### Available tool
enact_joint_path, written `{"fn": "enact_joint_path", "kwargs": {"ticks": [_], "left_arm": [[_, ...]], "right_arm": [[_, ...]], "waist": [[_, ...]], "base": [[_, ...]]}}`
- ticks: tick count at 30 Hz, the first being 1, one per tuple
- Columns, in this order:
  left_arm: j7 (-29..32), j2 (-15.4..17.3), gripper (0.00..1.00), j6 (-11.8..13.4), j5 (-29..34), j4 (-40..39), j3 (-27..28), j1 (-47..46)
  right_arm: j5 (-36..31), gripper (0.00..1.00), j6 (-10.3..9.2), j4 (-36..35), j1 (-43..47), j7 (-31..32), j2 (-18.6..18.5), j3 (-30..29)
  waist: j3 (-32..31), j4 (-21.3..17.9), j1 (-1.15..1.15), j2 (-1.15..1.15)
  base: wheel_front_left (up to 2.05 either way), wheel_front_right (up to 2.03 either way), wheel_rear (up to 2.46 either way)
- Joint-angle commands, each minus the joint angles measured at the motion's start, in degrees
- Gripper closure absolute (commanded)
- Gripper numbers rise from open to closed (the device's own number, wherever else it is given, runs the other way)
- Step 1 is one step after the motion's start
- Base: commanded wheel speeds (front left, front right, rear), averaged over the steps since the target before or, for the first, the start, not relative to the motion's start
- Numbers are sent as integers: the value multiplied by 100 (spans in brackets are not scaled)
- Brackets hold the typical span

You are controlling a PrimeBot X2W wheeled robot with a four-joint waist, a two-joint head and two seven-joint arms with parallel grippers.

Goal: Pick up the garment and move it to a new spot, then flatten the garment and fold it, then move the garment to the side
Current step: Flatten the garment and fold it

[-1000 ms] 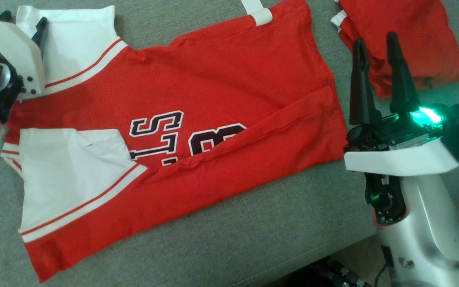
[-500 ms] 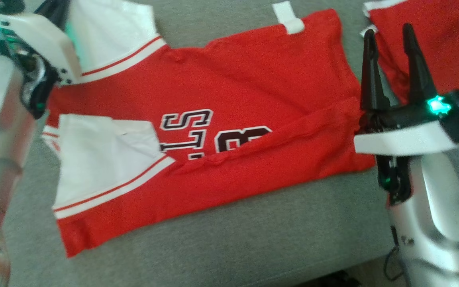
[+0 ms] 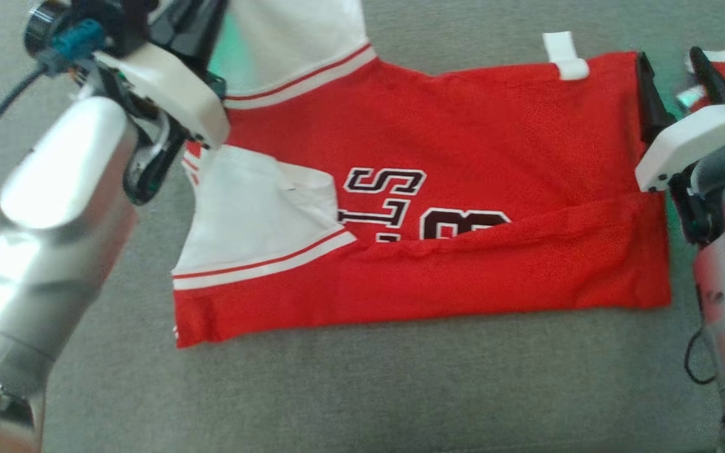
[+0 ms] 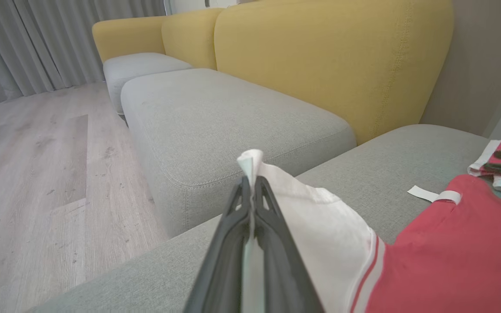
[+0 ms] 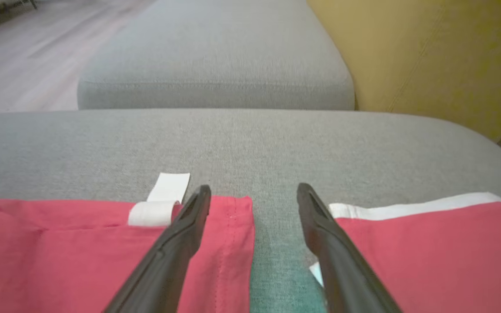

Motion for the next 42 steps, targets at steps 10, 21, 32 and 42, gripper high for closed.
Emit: {"fn": "enact_joint_path", "kwargs": {"ticks": [10, 21, 32, 42], "left_arm": [[429, 473, 100, 374, -57, -1465, 130, 89], [767, 686, 100, 615, -145, -1851, 198, 98], [500, 909, 100, 831, -166, -1306, 510, -30], [-126, 651, 100, 574, 124, -300, 515, -850]], "right_arm": [[-210, 0, -4, 1146, -751, 149, -322, 374], [102, 100, -4, 1871, -1220, 61, -419, 1194], [1354, 100, -4, 1582, -1611, -827, -250, 1398], [2520, 100, -4, 1118, -2059, -1238, -318, 1649]], "waist": [[223, 279, 0, 0], [323, 264, 0, 0], [210, 36, 0, 0], [253, -87, 0, 0]], "base": [[0, 0, 0], [0, 0, 0], [0, 0, 0], [0, 0, 0]]}}
